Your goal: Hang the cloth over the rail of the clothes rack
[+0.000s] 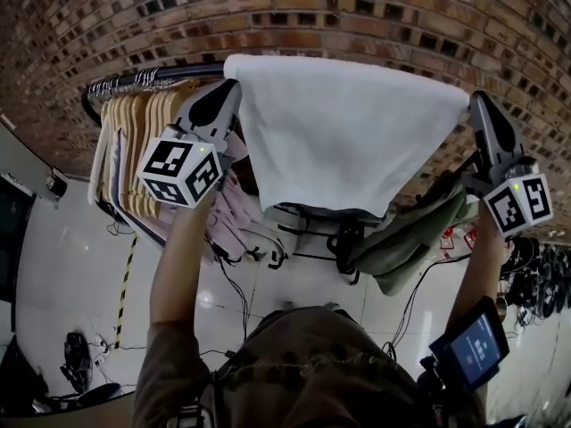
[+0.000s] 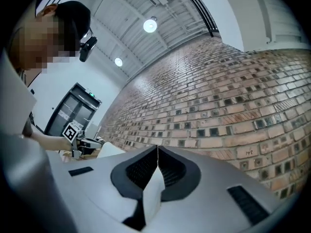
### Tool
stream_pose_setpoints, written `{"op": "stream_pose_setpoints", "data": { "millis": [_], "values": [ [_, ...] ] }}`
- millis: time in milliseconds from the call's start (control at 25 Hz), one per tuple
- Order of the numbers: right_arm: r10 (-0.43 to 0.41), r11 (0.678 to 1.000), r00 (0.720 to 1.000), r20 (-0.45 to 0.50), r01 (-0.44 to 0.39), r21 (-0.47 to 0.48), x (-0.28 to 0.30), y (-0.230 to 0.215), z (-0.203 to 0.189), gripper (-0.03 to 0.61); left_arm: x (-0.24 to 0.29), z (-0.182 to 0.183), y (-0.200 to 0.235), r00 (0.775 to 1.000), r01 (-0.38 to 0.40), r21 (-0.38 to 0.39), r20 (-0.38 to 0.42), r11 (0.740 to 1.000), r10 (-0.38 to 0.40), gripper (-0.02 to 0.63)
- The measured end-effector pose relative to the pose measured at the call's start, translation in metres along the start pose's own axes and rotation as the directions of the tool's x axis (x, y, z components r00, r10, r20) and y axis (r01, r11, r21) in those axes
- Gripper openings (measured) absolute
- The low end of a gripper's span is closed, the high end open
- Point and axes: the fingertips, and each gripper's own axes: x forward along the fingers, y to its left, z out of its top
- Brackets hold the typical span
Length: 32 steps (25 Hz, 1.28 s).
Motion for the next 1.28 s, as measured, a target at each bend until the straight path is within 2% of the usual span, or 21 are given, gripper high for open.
{"op": "stream_pose_setpoints", "data": {
  "millis": [120,280,400,440,480,560,680,720,760,840,1000,1280],
  "values": [
    [0.038,0.999,0.998,-0.047,-0.037,0.026,-0.009,0.016,-0.025,0.005,-0.003,-0.008,0.002,1.000,0.005,-0.011,-0.013,1.000,-0.005,0.006],
    [0.087,0.988,0.994,-0.074,-0.076,0.137,-0.016,0.019,-0.052,0.005,-0.010,-0.019,-0.007,0.998,0.036,-0.007,-0.048,0.999,-0.036,0.006],
    [0.113,0.980,0.989,-0.099,-0.095,0.176,-0.023,0.015,-0.060,0.005,-0.010,-0.031,-0.016,0.995,0.074,-0.021,-0.072,0.997,-0.075,0.008],
    [0.118,0.979,0.987,-0.108,-0.098,0.179,-0.025,0.013,-0.062,0.006,-0.010,-0.033,-0.017,0.993,0.082,-0.026,-0.080,0.996,-0.084,0.014],
    [0.125,0.977,0.985,-0.114,-0.103,0.186,-0.028,0.011,-0.063,0.006,-0.011,-0.035,-0.017,0.992,0.088,-0.033,-0.089,0.996,-0.091,0.051],
    [0.150,0.967,0.982,-0.119,-0.120,0.224,-0.031,0.008,-0.065,0.077,-0.012,-0.038,-0.016,0.990,0.097,-0.051,-0.102,0.994,-0.102,0.057],
    [0.174,0.952,0.978,-0.115,-0.137,0.273,-0.031,0.003,-0.066,0.078,-0.014,-0.038,-0.013,0.987,0.116,-0.074,-0.104,0.991,-0.123,0.060],
    [0.175,0.952,0.978,-0.117,-0.138,0.273,-0.030,0.002,-0.066,0.078,-0.015,-0.038,-0.013,0.985,0.130,-0.085,-0.107,0.988,-0.139,0.119],
    [0.176,0.953,0.977,-0.118,-0.138,0.271,-0.029,0.002,-0.067,0.078,-0.016,-0.040,-0.012,0.982,0.144,-0.095,-0.112,0.985,-0.154,0.138],
    [0.177,0.953,0.978,-0.114,-0.141,0.269,-0.025,0.004,-0.067,0.078,-0.018,-0.042,-0.007,0.981,0.145,-0.101,-0.119,0.984,-0.156,0.138],
    [0.177,0.950,0.978,-0.110,-0.141,0.279,-0.019,0.006,-0.071,0.078,-0.017,-0.051,0.011,0.988,0.091,-0.109,-0.117,0.990,-0.104,0.138],
    [0.150,0.963,0.978,-0.144,-0.112,0.245,-0.013,0.010,-0.080,0.078,0.003,-0.069,0.009,0.985,0.082,-0.127,-0.138,0.989,-0.099,0.138]
  ]
}}
